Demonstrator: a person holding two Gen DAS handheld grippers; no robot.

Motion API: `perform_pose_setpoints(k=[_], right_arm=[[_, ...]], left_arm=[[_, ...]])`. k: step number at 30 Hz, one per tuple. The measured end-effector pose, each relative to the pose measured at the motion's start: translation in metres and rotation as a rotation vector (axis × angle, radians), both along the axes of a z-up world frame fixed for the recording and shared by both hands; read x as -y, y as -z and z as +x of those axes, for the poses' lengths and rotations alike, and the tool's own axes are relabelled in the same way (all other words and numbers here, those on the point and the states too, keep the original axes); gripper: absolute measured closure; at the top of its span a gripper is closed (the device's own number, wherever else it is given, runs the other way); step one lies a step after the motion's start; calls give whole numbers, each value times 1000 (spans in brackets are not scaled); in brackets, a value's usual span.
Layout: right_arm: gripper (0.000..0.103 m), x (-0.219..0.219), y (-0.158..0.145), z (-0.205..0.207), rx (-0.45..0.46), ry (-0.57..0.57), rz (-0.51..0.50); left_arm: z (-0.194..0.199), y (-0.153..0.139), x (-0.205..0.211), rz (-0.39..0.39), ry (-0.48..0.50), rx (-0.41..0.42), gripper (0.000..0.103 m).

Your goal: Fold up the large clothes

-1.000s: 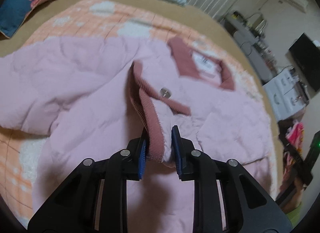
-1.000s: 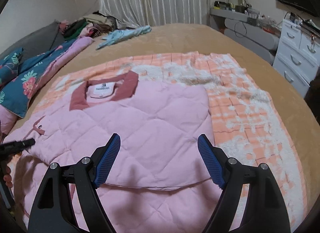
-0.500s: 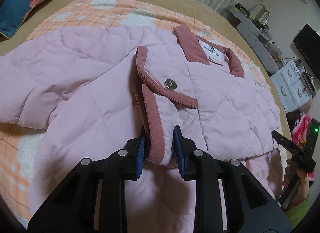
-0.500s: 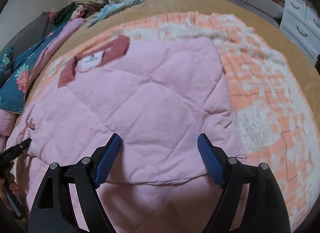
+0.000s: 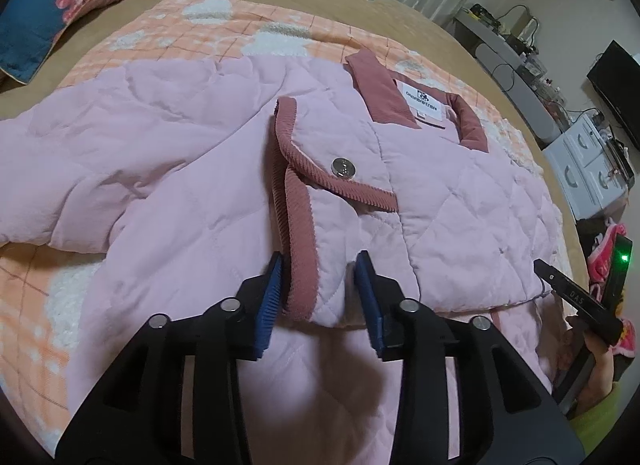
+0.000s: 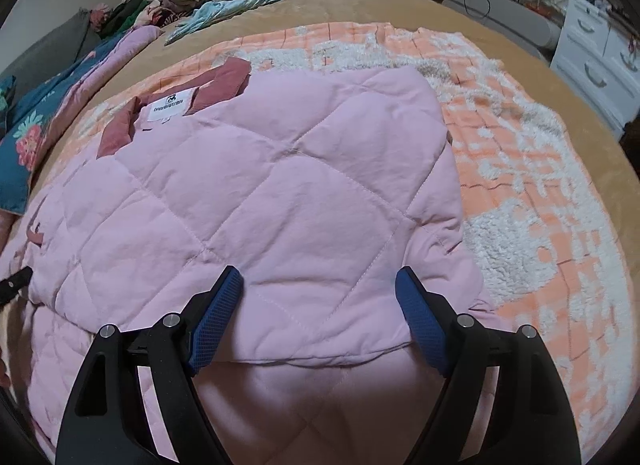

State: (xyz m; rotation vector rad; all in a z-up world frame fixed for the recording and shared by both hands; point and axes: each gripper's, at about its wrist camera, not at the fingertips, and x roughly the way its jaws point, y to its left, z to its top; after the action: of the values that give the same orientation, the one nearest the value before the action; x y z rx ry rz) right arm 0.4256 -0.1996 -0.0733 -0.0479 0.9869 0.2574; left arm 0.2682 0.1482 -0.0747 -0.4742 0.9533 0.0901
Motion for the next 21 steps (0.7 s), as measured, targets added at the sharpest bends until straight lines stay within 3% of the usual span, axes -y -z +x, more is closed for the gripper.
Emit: perform_pose_setpoints(k=[11, 21], right_arm=[[7, -9, -20, -16, 54, -8, 47], [6, -35, -40, -39, 124, -91, 37]], left_arm=[[-20, -28, -6, 72, -30, 36, 9], [-49, -39, -38, 73, -109, 18, 9]])
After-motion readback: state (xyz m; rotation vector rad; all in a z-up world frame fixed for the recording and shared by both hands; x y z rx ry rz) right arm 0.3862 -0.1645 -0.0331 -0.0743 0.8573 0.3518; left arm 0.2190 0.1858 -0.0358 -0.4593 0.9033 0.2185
